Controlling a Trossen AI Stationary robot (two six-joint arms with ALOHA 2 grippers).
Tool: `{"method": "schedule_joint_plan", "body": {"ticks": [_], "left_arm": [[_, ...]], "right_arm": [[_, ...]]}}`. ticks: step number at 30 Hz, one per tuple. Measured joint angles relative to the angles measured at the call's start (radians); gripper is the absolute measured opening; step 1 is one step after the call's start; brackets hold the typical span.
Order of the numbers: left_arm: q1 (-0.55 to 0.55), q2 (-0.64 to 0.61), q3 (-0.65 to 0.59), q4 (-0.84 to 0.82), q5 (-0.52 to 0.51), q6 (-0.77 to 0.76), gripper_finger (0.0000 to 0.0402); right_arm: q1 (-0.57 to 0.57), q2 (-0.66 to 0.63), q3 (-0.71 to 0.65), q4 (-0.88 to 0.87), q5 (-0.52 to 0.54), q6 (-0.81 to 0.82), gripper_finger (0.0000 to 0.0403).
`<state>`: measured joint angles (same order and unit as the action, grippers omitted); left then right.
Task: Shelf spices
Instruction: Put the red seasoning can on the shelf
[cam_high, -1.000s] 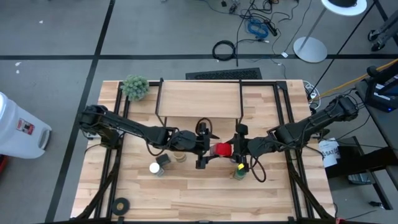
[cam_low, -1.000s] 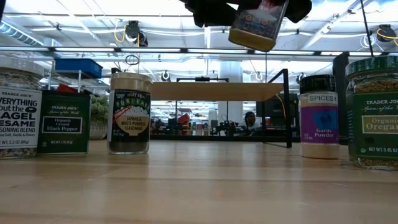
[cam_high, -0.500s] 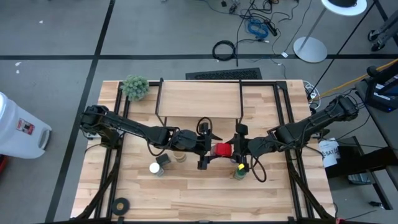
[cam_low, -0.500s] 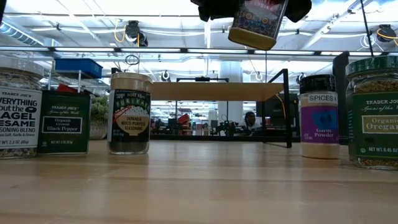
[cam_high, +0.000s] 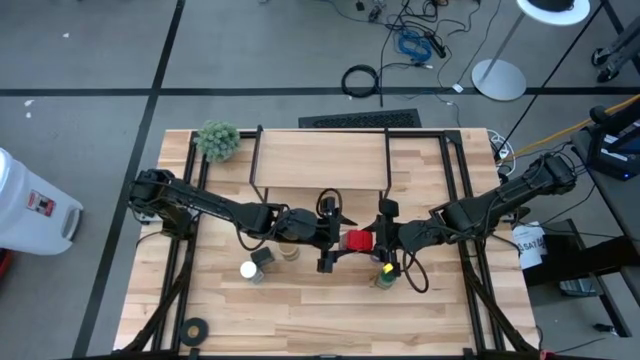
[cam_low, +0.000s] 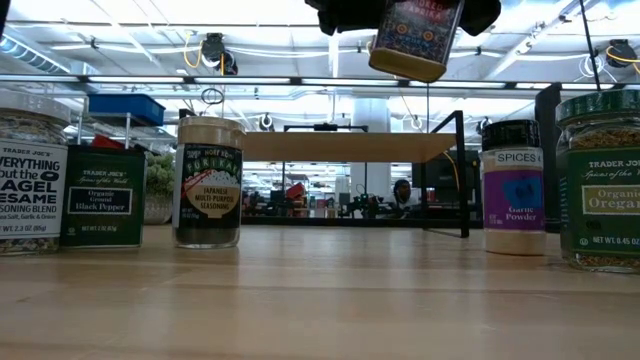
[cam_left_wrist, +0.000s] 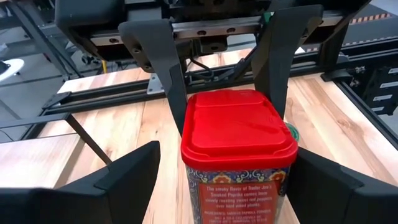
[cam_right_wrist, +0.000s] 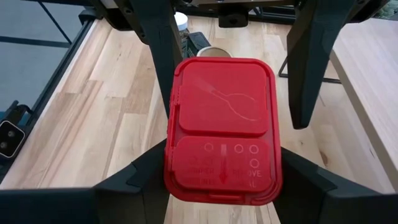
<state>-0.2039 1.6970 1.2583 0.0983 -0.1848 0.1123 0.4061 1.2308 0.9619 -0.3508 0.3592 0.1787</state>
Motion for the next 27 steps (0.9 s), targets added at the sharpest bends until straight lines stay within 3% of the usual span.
{"method": "schedule_joint_plan", "body": {"ticks": [5,17,27], "left_arm": [[0.0,0.0,0.0,-0.002,0.0,0.0,0.0309],[-0.001,0.0,0.0,-0.005,0.002,-0.002,0.022],[-0.001,0.0,0.0,-0.004,0.002,-0.002,0.0216]], "right_arm": [[0.0,0.0,0.0,0.0,0.0,0.0,0.0212],[0.0,0.0,0.0,-0.005,0.008,-0.002,0.0212],[0.0,0.0,0.0,-0.008,0.007,-0.002,0.0212]]}}
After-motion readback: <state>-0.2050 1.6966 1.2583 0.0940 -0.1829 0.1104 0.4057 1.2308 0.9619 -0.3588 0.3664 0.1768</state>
